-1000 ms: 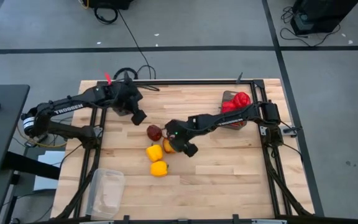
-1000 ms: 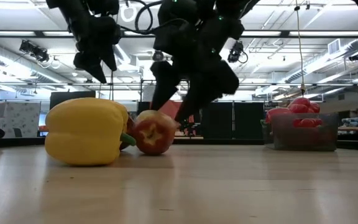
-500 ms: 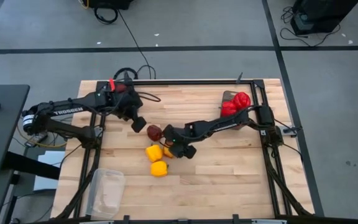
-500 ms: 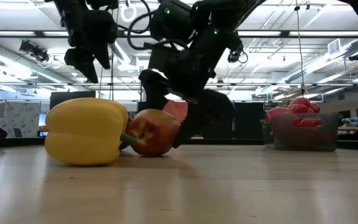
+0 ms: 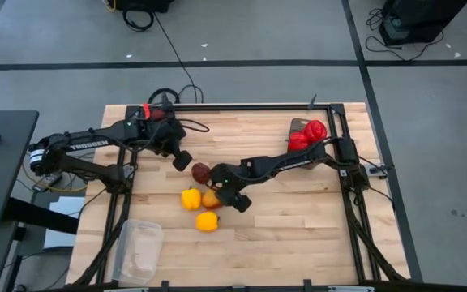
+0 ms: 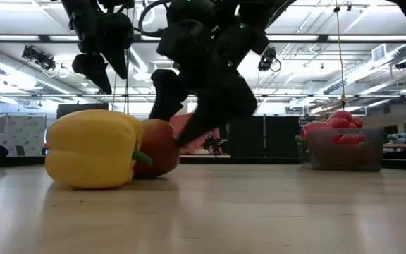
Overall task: Sort produce into baskets
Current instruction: Put the red apple into the left black bin
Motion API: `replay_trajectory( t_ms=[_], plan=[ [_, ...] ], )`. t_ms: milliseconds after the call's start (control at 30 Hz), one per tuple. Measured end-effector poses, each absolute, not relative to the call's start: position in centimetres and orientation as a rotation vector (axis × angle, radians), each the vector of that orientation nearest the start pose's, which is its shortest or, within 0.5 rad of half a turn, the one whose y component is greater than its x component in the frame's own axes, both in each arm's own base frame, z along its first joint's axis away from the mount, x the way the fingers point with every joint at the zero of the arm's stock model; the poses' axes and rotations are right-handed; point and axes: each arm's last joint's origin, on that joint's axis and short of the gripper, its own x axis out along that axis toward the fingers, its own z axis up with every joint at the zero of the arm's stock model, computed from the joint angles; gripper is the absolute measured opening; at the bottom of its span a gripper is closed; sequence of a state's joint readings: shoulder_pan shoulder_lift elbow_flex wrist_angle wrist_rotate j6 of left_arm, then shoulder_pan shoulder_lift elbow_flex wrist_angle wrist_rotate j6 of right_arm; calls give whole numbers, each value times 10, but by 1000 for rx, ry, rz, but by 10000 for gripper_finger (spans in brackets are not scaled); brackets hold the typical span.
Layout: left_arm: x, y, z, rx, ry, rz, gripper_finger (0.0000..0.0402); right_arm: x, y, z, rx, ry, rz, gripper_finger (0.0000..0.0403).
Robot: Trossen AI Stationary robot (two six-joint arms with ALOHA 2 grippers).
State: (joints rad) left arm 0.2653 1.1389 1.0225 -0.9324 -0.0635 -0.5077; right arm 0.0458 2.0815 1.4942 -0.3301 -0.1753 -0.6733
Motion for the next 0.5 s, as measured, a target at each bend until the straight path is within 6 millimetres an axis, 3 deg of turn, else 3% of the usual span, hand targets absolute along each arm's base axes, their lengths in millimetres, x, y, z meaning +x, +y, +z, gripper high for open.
replay_trajectory(
  t_ms=[133, 300, 500],
  plan=[
    [200, 56, 291, -563, 953, 561, 394, 445, 21, 167, -382, 851, 443, 400],
    [200, 57, 291, -556, 950, 573, 394, 450, 10, 140, -46, 930, 389, 400],
    [200, 58, 291, -546, 944, 583, 394, 462, 7, 135, 173, 862, 282, 400]
  ],
)
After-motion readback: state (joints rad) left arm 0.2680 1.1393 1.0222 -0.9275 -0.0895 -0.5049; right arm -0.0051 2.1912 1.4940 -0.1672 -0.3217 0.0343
